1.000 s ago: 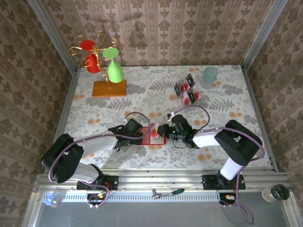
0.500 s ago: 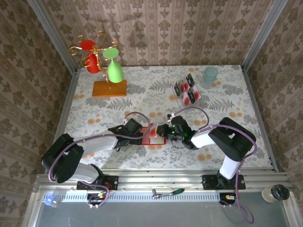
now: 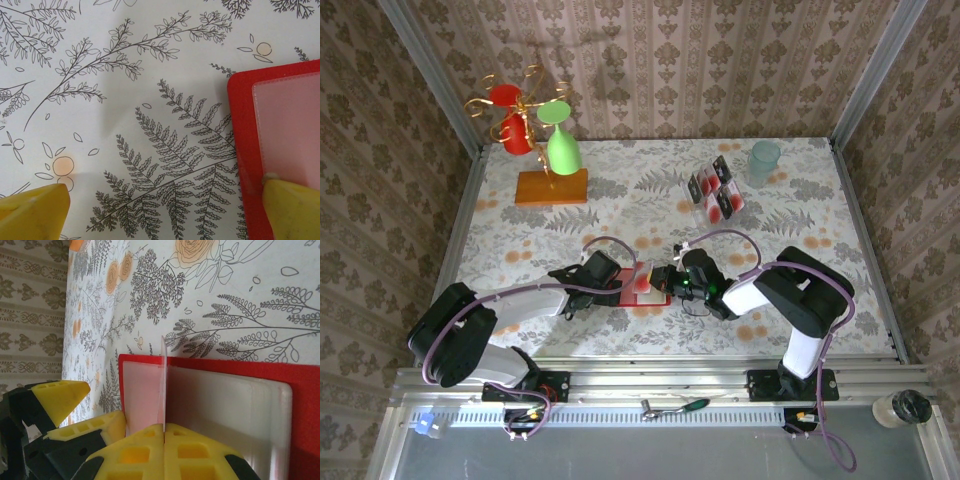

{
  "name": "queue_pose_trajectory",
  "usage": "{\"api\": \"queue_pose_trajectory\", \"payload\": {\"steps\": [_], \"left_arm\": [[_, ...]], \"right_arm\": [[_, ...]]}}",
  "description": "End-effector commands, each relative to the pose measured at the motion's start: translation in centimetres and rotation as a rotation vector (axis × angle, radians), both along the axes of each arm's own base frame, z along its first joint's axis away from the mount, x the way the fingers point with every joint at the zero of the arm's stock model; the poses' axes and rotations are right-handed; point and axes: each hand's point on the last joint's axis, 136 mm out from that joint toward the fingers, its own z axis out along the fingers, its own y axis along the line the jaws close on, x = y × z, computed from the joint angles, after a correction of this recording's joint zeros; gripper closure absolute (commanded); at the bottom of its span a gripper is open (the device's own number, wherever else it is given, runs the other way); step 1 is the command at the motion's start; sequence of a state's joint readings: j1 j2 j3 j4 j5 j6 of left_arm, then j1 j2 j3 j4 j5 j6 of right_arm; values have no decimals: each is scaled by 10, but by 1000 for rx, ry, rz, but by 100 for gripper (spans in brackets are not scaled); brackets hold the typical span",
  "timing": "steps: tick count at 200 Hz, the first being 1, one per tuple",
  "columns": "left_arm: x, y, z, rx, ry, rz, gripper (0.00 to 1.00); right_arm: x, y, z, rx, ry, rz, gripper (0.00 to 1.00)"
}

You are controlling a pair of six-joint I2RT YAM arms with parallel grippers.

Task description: Put the credit cards into the card holder

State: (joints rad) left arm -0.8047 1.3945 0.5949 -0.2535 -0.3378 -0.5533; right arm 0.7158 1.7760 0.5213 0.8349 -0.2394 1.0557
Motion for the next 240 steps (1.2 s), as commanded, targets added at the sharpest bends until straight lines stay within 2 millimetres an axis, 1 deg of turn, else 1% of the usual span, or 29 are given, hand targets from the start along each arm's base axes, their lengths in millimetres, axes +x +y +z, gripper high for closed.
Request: {"api": "queue_pose_trajectory", "payload": {"steps": [1,27,81,124,169,240], "left_arm": [[-6,3,-7,13,14,4,0],[-7,4,-7,14,16,4,0],[-7,4,-7,14,14,5,0],[-7,4,-7,14,14,5,0],[-7,3,-7,14,15,6,0],[-7,3,-7,14,14,6,0]], "right_arm": [[-7,-1,-11,-13,22,4,100],[-11,0,-13,-14,30,12,100],[-19,-5,-19,-33,49,10,100],[-24,-4,-26,-49,76,27,100],[-28,-2,-26,-49,82,37,100],[-34,-6,-32,-65,99,43,100]]}}
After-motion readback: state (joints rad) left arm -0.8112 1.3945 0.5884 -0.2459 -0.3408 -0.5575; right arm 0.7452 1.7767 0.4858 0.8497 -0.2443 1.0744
